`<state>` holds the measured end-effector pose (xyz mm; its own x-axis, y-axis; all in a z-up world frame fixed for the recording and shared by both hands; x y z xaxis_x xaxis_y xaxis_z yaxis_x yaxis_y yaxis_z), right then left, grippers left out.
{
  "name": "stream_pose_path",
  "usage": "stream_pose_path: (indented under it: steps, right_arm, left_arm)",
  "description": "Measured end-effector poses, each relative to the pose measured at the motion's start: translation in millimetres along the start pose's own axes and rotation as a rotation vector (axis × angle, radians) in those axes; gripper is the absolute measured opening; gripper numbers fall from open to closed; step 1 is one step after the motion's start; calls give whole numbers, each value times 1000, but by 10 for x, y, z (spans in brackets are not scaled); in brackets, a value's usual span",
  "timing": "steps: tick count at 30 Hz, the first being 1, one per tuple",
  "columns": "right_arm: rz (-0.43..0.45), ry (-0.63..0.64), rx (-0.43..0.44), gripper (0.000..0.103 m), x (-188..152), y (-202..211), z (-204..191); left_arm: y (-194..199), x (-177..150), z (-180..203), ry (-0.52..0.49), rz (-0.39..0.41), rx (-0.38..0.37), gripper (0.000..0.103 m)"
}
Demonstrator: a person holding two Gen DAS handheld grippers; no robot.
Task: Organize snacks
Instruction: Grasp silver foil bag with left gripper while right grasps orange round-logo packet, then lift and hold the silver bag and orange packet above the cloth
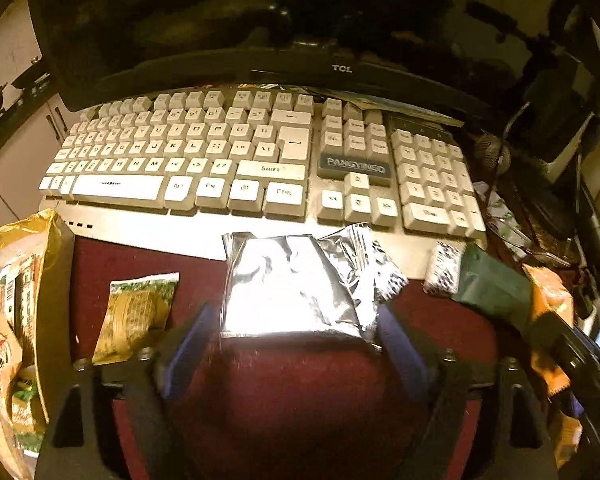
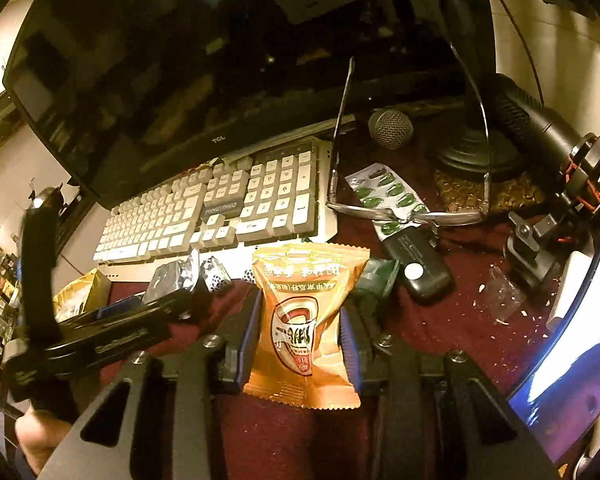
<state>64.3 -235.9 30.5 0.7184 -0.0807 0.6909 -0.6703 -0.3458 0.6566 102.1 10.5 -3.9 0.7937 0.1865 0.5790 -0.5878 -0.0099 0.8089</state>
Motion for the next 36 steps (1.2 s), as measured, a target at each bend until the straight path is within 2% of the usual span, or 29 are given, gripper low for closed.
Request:
stream_pose_path:
  steps: [4, 6, 10, 14, 17, 21, 25, 36]
  right_arm:
    - [-9, 10, 18, 35, -11, -6, -37]
    - [-14, 18, 18, 35, -17, -16, -53]
    - [-25, 31, 32, 35, -33, -37, -90]
    - [-24, 48, 37, 35, -33, -39, -129]
    - [-20, 56, 40, 35, -35, -32, -146]
    - [-21, 69, 44, 35, -37, -33, -180]
    - [-19, 85, 56, 35, -38, -32, -226]
    - [-5, 115, 73, 35, -30, 1, -291]
  left_arm:
    - [-115, 32, -29, 17, -2, -4, 89]
    - [-166, 17, -38, 14, -11, -12, 82]
    - [-110, -20, -53, 14, 30, -8, 74]
    - [-17, -47, -76, 22, 55, -12, 73]
    - [192, -97, -138, 23, 121, 0, 73]
    - [426, -101, -134, 23, 212, -24, 73]
    - [571, -87, -110, 14, 270, -35, 73]
    - [719, -76, -67, 4, 335, -58, 73]
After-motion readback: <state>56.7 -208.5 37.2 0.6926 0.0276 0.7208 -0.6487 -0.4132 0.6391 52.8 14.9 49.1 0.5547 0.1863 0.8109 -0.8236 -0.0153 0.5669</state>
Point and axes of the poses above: each gripper's, at about its wrist camera, not at the fingertips, and y roughly against the way its jaws point, z to its right, x to its top, the point moved 2 cm from there along -y, roughly the way its jaws point, and after that the axes turned 5 degrees about y, right-handed, at the moved point
